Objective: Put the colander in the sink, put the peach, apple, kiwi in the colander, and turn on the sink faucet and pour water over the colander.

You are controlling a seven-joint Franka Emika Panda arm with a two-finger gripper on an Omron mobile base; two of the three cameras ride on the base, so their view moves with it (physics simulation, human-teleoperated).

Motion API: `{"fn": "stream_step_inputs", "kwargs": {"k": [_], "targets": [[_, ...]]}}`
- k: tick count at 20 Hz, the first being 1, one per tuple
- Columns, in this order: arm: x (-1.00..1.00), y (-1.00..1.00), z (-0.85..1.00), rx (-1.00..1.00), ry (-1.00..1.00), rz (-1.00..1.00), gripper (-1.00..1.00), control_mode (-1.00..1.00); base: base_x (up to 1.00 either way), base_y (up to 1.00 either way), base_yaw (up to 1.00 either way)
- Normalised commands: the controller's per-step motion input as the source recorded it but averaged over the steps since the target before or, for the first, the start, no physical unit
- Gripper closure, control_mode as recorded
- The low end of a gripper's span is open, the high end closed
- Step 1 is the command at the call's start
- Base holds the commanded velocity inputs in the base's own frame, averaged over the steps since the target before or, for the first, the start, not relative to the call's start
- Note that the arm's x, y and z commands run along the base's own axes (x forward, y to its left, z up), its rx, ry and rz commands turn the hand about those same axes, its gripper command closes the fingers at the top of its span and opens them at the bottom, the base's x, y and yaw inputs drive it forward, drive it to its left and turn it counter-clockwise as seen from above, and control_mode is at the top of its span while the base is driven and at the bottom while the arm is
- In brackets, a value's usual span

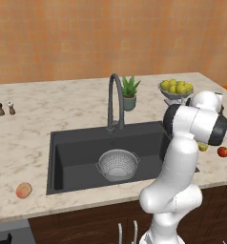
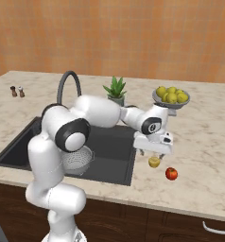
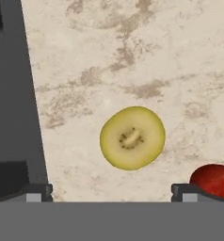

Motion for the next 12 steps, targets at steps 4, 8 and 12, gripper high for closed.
{"fn": "stream_step_inputs", "kwargs": {"k": [4,8,12], "targets": [[0.39,-0.15,-0.28,0.0,0.07,-0.21,-1.0,-1.0,0.0,0.0,0.0],[0.28,-0.12,-0.29,0.0,0.08,-0.12,-1.0,-1.0,0.0,0.0,0.0],[0.2,-0.06,-0.29,-0.03,0.09,-0.02,-1.0,-1.0,0.0,0.0,0.0]]}}
